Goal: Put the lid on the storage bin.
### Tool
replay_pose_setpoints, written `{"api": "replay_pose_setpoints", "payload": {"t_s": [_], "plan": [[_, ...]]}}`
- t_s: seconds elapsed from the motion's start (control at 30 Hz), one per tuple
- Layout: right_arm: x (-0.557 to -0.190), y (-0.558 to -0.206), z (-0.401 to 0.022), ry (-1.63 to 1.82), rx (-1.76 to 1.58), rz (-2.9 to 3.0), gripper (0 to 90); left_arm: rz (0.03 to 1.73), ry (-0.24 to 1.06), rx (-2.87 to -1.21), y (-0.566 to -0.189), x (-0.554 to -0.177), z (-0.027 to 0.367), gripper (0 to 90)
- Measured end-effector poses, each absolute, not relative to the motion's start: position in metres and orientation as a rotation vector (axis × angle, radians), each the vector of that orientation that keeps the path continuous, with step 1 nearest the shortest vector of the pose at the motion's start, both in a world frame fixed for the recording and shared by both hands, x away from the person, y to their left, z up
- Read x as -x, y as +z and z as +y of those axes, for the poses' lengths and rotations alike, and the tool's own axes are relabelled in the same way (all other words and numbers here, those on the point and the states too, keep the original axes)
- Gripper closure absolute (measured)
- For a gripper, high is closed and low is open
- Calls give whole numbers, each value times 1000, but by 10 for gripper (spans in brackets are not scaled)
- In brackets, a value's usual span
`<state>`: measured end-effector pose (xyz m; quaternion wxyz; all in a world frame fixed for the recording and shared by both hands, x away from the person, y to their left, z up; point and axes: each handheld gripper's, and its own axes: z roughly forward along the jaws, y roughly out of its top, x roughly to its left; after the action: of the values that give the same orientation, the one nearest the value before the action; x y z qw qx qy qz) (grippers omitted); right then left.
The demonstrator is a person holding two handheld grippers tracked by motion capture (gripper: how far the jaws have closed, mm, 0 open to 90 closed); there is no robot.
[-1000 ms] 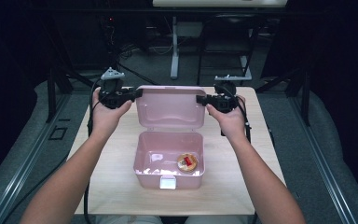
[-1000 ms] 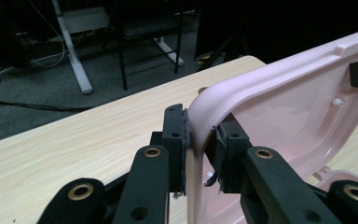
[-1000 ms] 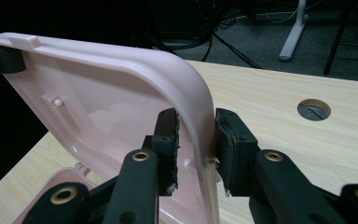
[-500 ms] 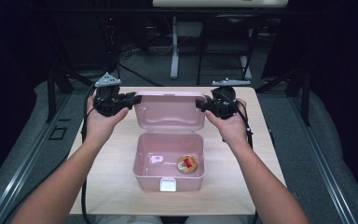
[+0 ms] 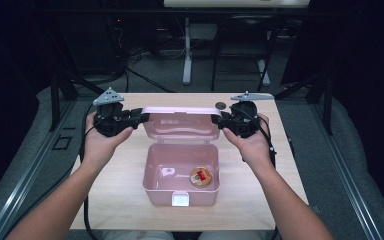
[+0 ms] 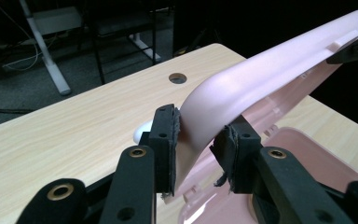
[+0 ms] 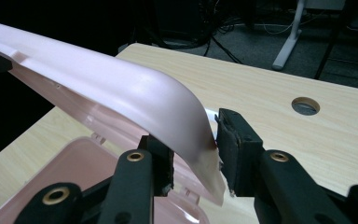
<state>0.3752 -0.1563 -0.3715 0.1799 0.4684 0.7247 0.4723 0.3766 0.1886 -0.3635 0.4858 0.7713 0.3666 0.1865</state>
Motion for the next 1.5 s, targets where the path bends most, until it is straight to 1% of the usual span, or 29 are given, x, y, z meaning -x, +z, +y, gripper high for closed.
{"api": "replay_pose_setpoints", "payload": {"t_s": [0.53,0.67,0.97,1.23,1.5], "plan": [[-338,-383,-162,1332,-1264,2071,665,855,440,-1892,-375,-349,195,684],[-331,-384,-164,1349,-1270,2076,670,846,452,-1901,-377,-342,195,684],[-318,-392,-167,1371,-1270,2074,677,837,436,-1900,-384,-332,198,675],[-303,-396,-170,1363,-1259,2094,710,828,434,-1906,-389,-325,199,669],[-294,-402,-171,1345,-1253,2132,735,823,405,-1917,-397,-316,202,679]]}}
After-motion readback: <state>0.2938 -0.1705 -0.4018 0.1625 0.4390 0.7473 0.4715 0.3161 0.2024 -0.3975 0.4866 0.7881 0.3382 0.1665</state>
